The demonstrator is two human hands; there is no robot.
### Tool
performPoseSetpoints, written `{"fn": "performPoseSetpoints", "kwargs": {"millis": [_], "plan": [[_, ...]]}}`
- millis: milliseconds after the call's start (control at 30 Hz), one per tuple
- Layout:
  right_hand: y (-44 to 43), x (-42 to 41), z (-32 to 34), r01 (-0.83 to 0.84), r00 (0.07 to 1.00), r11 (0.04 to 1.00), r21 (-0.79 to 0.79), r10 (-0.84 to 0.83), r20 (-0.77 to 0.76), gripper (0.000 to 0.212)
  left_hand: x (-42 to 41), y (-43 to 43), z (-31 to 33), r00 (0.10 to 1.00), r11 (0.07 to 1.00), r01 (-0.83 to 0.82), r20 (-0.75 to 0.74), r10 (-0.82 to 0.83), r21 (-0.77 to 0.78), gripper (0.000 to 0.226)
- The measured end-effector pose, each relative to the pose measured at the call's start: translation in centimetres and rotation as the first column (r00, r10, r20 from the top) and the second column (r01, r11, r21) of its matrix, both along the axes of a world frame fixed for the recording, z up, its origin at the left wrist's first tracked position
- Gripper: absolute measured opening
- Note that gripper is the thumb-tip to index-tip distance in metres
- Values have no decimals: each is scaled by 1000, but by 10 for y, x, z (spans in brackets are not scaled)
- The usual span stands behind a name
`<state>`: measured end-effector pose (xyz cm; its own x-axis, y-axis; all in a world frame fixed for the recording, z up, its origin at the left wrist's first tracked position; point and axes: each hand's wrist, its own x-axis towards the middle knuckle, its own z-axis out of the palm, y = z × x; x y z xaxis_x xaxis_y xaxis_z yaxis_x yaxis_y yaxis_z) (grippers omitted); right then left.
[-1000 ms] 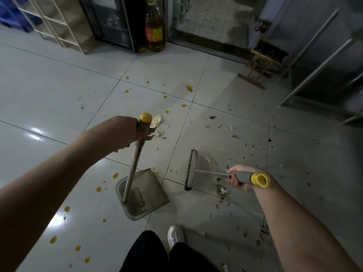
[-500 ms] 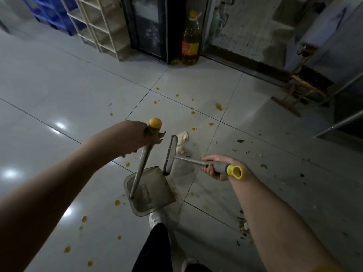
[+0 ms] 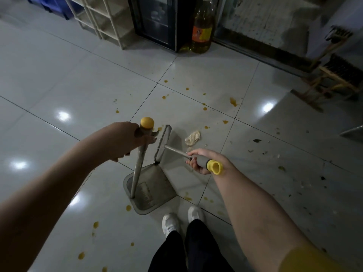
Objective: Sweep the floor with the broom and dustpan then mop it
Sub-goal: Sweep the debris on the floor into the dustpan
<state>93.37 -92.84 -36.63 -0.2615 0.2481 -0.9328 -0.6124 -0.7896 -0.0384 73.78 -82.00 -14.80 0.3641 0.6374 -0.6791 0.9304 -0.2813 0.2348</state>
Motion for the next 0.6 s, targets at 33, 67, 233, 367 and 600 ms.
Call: {"fn": "performPoseSetpoints", "kwargs": {"millis": [33,67,233,367,600], "plan": [[9,0,-6,-9,1000,1000,1,9,-8,26,0,8,-2,999,999,-42,-4,42,-13,43],[18,2,-11,-21,1000,1000,3,21,-10,25,0,14,-5,997,997,-74,-10,74,-25,44],[50,9,-34,-21,1000,999,-34,21,3,28,7,33,-24,998,999,-45,-46,44,-21,38],[41,20,-44,42,999,997,-64,-40,26,26,18,43,-25,998,999,-37,-42,36,-34,36],[-15,81,-20,-24,991,981,-191,49,125,32,39,46,-10,999,999,-7,-45,5,-37,38]]}}
